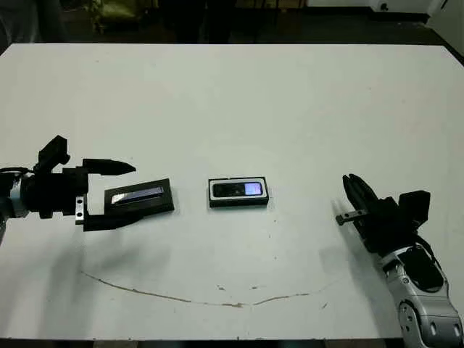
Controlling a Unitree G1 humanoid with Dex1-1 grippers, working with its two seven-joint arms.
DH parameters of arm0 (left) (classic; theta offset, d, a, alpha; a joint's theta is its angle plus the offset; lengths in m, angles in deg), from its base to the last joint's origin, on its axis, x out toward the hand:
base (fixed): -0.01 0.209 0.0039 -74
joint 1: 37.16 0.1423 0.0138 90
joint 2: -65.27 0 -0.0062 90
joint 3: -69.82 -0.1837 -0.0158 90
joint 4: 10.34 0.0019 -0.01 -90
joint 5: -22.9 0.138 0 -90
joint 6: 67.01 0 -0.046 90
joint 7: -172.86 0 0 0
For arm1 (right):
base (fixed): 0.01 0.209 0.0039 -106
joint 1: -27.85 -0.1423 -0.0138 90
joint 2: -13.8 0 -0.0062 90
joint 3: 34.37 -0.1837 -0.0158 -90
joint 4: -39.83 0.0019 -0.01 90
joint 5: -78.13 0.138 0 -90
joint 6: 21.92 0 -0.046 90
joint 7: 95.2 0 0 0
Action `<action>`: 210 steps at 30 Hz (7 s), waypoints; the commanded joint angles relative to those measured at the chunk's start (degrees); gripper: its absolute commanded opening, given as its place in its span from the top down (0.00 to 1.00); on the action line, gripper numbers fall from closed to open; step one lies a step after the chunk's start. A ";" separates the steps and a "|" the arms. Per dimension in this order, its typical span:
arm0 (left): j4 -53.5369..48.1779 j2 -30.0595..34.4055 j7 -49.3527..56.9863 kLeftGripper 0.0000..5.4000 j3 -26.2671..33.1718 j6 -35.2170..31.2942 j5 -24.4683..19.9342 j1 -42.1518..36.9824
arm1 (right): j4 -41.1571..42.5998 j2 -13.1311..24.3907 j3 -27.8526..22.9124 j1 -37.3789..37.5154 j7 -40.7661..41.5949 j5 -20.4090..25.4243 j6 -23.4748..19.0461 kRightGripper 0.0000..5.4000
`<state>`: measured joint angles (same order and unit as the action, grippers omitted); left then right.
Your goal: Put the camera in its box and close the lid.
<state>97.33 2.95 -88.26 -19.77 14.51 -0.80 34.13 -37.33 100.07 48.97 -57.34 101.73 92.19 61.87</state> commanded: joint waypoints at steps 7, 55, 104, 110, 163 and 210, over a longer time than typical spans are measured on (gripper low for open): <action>7.70 -1.22 -3.42 0.00 -2.34 3.21 3.71 -2.93 | -0.54 0.18 0.03 0.95 -0.07 -0.70 -0.38 1.00; 24.23 -4.22 -5.79 0.11 -3.52 9.09 11.22 -7.85 | -2.40 0.21 -0.29 1.12 1.52 1.12 0.91 1.00; -31.35 -4.34 21.83 0.52 -7.04 -28.19 4.08 -10.35 | -1.64 -1.52 3.66 2.49 -0.16 -1.71 0.88 1.00; -31.69 -3.49 21.06 0.52 -14.57 -31.83 7.27 -14.97 | -0.25 -1.54 4.32 2.79 -1.24 -2.36 -0.73 1.00; -2.75 -16.16 12.92 0.52 -22.14 -12.35 16.25 -20.03 | 0.98 -2.03 4.68 3.35 -2.33 -2.29 -3.19 1.00; 2.96 -21.40 11.78 0.52 -25.07 -10.48 19.59 -21.69 | 0.28 -2.10 4.64 3.48 -1.17 -1.99 -2.30 1.00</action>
<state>99.78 -17.76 -76.52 -43.24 5.20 17.31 10.99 -36.38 97.89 53.97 -54.86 100.24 89.94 59.62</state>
